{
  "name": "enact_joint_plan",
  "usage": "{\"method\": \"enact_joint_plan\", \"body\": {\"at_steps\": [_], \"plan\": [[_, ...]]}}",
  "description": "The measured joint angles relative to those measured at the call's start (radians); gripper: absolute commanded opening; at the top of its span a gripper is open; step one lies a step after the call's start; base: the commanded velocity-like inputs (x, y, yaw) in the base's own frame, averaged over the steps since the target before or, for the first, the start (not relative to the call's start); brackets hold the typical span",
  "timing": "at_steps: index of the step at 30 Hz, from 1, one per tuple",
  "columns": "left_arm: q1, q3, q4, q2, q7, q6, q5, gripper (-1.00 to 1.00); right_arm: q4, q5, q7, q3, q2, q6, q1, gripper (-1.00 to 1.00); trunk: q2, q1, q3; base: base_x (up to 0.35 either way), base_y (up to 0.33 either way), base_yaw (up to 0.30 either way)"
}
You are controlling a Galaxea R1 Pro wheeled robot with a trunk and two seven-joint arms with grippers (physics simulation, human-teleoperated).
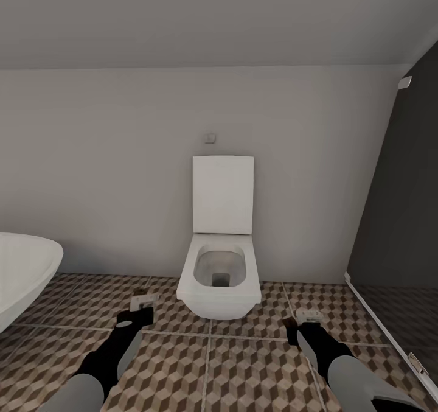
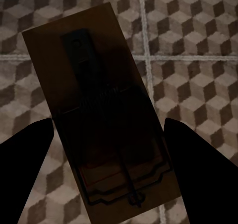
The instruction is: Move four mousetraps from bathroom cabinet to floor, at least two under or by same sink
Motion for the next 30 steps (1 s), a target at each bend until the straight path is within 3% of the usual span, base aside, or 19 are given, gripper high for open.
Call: {"method": "enact_joint_plan", "body": {"at_steps": [8, 30], "plan": [[0.0, 0.0, 0.007, -0.007, 0.0, 0.0, 0.001, -1.0, 0.0, 0.001, 0.0, 0.0, -0.001, 0.0, 0.0, -1.0, 0.0, 0.0, 0.0, 0.067, 0.0, 0.0], [0.0, 0.0, 0.01, -0.004, 0.003, -0.002, -0.005, -1.0, 0.0, 0.002, -0.002, -0.001, -0.004, -0.008, 0.0, -1.0, 0.0, 0.0, 0.0, 0.276, 0.0, 0.0]]}}
